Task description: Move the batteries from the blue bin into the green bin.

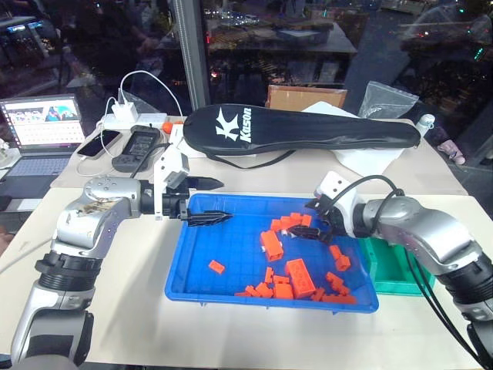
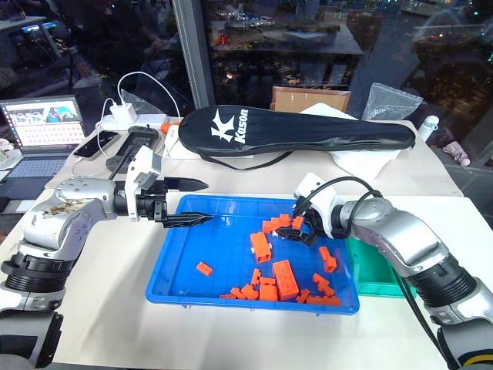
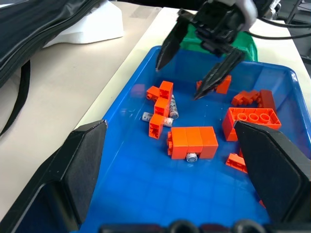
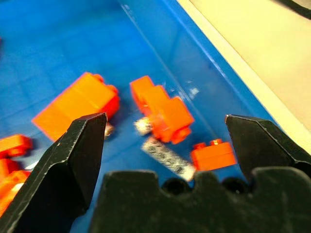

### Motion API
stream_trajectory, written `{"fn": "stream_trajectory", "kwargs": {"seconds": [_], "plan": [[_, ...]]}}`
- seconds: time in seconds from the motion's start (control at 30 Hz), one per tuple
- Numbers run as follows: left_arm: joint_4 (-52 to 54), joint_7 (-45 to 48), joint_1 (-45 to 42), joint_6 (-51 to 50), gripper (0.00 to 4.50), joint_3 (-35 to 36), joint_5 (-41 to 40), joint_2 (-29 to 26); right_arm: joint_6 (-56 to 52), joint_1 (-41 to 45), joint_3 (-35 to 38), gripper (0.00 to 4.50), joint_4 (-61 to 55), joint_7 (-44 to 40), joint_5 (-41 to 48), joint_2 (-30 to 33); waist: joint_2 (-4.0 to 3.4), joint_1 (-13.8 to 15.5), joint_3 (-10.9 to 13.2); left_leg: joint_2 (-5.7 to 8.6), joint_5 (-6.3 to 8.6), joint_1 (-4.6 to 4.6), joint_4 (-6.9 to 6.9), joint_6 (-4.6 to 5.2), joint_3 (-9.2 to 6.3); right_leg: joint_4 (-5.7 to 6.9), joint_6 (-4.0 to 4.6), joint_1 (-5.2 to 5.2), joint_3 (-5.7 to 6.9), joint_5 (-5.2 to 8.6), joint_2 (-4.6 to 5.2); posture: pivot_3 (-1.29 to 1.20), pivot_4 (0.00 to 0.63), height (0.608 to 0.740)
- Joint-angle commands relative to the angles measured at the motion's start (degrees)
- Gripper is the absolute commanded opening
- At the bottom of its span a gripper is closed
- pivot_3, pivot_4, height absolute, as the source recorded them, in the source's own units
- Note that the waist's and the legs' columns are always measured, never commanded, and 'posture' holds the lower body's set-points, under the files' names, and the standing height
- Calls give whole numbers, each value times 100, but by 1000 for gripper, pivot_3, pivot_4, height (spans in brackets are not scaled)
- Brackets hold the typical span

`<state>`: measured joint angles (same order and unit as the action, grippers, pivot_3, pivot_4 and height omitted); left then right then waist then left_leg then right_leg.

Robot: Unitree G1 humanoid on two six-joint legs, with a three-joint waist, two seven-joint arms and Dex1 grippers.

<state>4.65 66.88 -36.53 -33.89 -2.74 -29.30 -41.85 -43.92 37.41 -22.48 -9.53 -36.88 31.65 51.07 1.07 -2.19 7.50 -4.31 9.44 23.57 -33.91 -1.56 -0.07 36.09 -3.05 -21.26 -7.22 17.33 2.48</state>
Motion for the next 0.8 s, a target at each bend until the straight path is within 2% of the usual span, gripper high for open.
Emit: {"fn": "stream_trajectory", "kwargs": {"seconds": [0.03, 0.07, 0.1, 0.17, 0.27, 0.33, 0.4, 0.5, 0.7, 0.8], "plan": [[259, -48, -29, 0, 4500, 180, -70, -76, 227, 115, 120, 4488, 148, -311, -407, -262, 0, 3, 0, 1, 0, 0, 0, 0, 0, 0, 0, 0, 0, 0, 0, 0, 150, 740], [268, -55, -22, -6, 4500, 182, -70, -77, 209, 109, 125, 4488, 196, -371, -460, -353, 0, 5, 0, 0, 0, -1, 0, 0, 0, 1, 0, 1, 0, 0, 0, 0, 150, 740], [276, -66, -22, -12, 4500, 184, -70, -75, 229, 101, 97, 4090, 239, -426, -559, -442, 0, 6, 0, 0, 0, -1, 0, 0, 0, 2, 0, 1, 0, 0, 0, 0, 150, 740], [279, -77, -21, -14, 4500, 194, -72, -76, 220, 86, 106, 3796, 307, -505, -680, -618, 0, 8, 0, 0, 0, -3, 0, 0, 0, 2, 0, 3, 0, 0, -1, 0, 150, 740], [386, -119, 6, -116, 4500, 218, -155, -57, 341, 57, 5, 2696, 356, -650, -1072, -676, -1, 14, 0, 1, 0, -3, -1, 0, 0, 3, 0, 3, 0, -1, -1, 0, 150, 740], [462, -139, 45, -163, 4500, 227, -191, -53, 396, 4, 117, 2092, 369, -650, -1177, -766, -1, 22, 0, 2, 0, -3, -1, 0, 0, 4, 1, 3, 0, -1, -1, 0, 150, 740], [451, -161, 50, -151, 4500, 233, -158, -39, 452, -12, 231, 1288, 394, -650, -1258, -847, -1, 26, 0, 2, 0, -3, -2, 0, 0, 3, 0, 3, 0, -1, 0, 0, 150, 740], [362, -173, 37, -59, 4500, 193, -45, -34, 554, -7, 372, 463, 338, -696, -1365, -925, -1, 27, 0, 2, 0, -6, -2, -1, 0, 7, 1, 4, 0, -1, -1, 0, 150, 740], [233, -123, -20, 41, 4500, 106, 18, 35, 159, 54, 1013, 481, -134, -997, -1008, -775, -1, 48, 0, 2, 0, -7, -2, -1, 0, 7, 1, 5, 0, -1, -1, 0, 150, 740], [149, -93, -71, 103, 4500, 55, 65, 98, -457, -153, 1424, 481, -524, -1474, -515, -277, -1, 106, 0, 2, 0, -6, -2, -1, 0, 6, 14, 7, 0, -9, 0, 0, 150, 740]]}}
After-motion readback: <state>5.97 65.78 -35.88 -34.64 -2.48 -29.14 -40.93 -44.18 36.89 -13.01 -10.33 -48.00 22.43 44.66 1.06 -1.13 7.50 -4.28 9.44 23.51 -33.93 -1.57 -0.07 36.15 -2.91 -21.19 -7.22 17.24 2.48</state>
